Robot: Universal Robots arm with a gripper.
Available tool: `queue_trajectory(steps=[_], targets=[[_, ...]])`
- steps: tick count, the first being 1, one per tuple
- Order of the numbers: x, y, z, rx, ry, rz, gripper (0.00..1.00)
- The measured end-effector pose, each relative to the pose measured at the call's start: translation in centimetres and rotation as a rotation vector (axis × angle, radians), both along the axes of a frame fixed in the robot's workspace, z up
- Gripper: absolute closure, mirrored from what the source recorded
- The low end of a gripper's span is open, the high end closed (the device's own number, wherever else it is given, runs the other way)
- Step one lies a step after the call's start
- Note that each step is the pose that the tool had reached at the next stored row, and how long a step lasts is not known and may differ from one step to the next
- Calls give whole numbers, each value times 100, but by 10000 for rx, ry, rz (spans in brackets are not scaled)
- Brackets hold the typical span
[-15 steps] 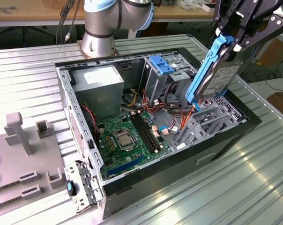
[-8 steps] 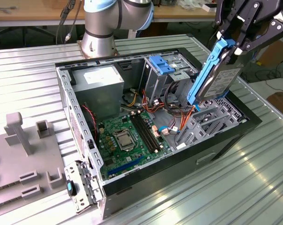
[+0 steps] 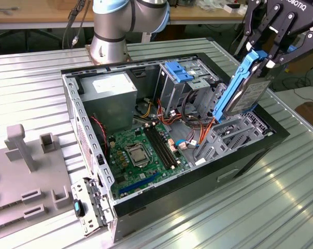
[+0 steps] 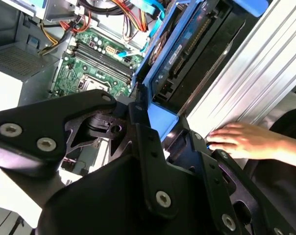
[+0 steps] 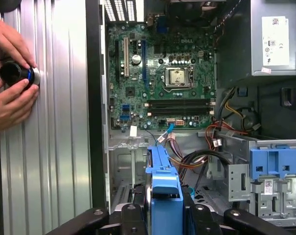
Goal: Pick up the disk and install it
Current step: 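Insert the disk into the insertion slot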
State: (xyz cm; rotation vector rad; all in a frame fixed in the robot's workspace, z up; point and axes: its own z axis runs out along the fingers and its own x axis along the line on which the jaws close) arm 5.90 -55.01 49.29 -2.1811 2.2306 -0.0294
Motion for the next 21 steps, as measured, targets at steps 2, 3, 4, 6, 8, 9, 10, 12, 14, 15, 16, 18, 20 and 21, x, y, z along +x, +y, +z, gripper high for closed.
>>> queue_trajectory(steps=[2, 3, 4, 6, 8, 9, 10, 12, 14, 15, 16, 18, 20, 21], targets=[[7, -11, -21, -3, 9, 2, 63], [28, -11, -52, -6, 10, 1, 63], [60, -12, -85, -6, 10, 0, 63], [83, -31, -115, -9, 10, 1, 63], [84, -49, -127, -7, -108, 75, 63], [84, -53, -130, -5, -131, 118, 63], [84, -60, -132, -4, -139, 144, 63], [83, -124, -160, -3, -141, 176, 63], [83, -136, -215, 3, -141, 232, 63], [83, -164, -227, 3, -141, 275, 63], [83, -177, -248, 6, -141, 317, 63], [83, -178, -280, 5, -141, 385, 63], [83, -179, -299, 4, -140, 386, 63], [83, -179, -311, 4, -140, 386, 63]])
